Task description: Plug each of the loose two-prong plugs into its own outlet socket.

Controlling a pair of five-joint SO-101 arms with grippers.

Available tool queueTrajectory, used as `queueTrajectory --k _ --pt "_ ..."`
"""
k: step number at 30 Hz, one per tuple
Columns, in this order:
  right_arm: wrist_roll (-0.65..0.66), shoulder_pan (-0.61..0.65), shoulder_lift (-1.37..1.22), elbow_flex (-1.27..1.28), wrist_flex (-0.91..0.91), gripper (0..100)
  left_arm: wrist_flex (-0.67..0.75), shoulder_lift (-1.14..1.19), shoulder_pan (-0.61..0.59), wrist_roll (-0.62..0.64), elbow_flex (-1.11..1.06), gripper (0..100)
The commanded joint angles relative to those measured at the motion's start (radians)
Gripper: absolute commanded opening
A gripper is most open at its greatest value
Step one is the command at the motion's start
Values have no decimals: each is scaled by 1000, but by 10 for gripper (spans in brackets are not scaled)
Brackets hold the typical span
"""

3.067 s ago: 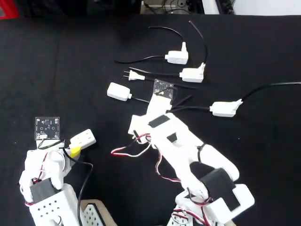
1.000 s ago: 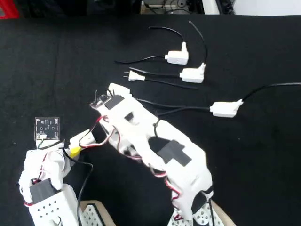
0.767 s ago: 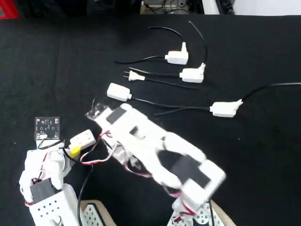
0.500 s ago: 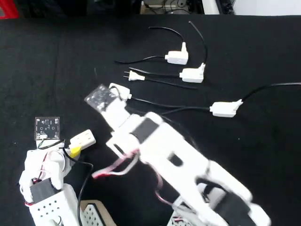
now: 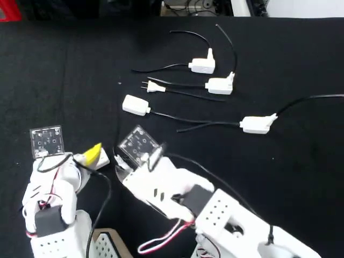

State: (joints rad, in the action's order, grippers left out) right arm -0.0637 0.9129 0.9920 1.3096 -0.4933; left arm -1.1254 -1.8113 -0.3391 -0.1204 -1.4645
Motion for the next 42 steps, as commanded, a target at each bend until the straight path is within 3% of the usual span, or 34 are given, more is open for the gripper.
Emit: queueTrajectory --k 1,9,18,22,27,30,33,42 --pt "-3 -3 90 24 31 11 -2 -9 176 91 153 382" --pt "-3 -5 283 101 5 11 -92 -8 458 83 176 382" --pt "-5 -5 414 102 -121 11 -114 -8 532 14 176 382" --pt "-5 -5 418 93 -147 11 -106 -8 410 14 183 382" --pt "-32 -9 400 28 -193 11 -103 -8 76 14 222 382" --pt "-140 -60 271 -84 -190 11 -95 -8 -130 12 197 382" --pt "-198 -106 30 -222 -204 11 -75 -8 -262 -2 145 382" --pt "-351 -107 -541 -510 -141 11 51 -9 -303 -345 -111 382"
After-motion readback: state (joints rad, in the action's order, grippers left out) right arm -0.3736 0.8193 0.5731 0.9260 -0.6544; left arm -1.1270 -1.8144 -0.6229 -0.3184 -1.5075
